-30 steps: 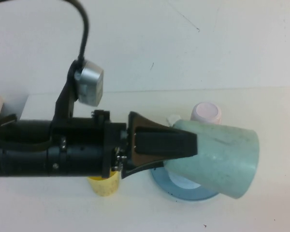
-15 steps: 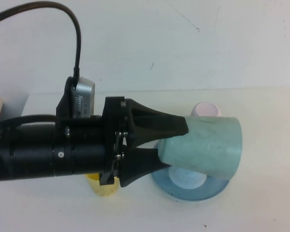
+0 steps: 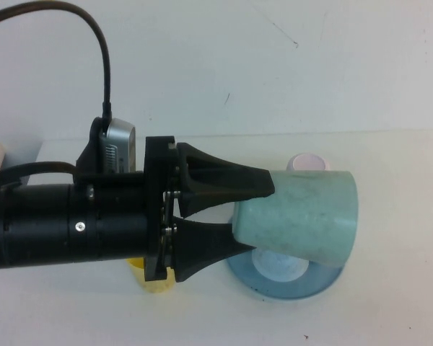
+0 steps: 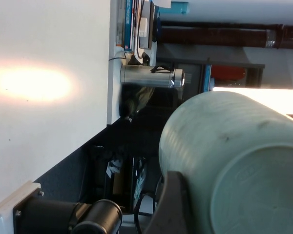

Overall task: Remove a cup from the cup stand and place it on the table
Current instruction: Hand over the cup, then place the cup on the table

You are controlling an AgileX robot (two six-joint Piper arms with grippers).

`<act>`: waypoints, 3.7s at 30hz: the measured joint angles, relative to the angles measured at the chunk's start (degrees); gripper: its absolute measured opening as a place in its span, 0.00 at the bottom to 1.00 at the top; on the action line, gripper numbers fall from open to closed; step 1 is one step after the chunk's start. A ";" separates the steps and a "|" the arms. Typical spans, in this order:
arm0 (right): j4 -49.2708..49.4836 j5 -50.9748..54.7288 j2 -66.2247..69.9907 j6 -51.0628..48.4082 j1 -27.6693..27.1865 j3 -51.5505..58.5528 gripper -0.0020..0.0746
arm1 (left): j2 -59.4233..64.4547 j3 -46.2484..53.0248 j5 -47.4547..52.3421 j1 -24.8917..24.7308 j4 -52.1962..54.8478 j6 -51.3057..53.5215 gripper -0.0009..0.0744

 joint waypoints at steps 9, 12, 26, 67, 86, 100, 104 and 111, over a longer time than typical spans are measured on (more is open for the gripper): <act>-0.10 9.40 14.04 3.47 0.00 -4.30 0.62 | 0.00 0.00 1.83 0.00 0.00 0.00 0.73; -0.10 13.54 21.28 0.87 0.00 -8.41 0.62 | 0.00 0.00 2.21 0.00 0.00 0.00 0.73; -0.10 21.71 48.05 -8.86 2.79 -20.41 0.62 | 0.00 0.00 2.31 0.00 0.00 1.33 0.73; 0.53 16.41 63.16 -10.52 22.56 -34.29 0.08 | 0.00 0.00 -2.57 0.02 -0.50 3.36 0.73; 0.81 16.21 63.24 -9.48 22.56 -34.40 0.08 | 0.00 0.00 -2.11 0.02 -0.86 5.96 0.73; 1.47 17.50 63.12 -5.68 22.58 -34.71 0.08 | 0.11 -1.72 6.01 7.19 1.27 8.11 0.76; -0.32 17.14 61.12 -4.09 22.58 -34.71 0.07 | 0.11 -1.95 8.45 13.56 0.35 9.05 0.71; -10.16 12.33 52.33 5.19 22.68 -34.71 0.07 | -0.13 -2.18 8.86 20.60 2.04 10.11 0.59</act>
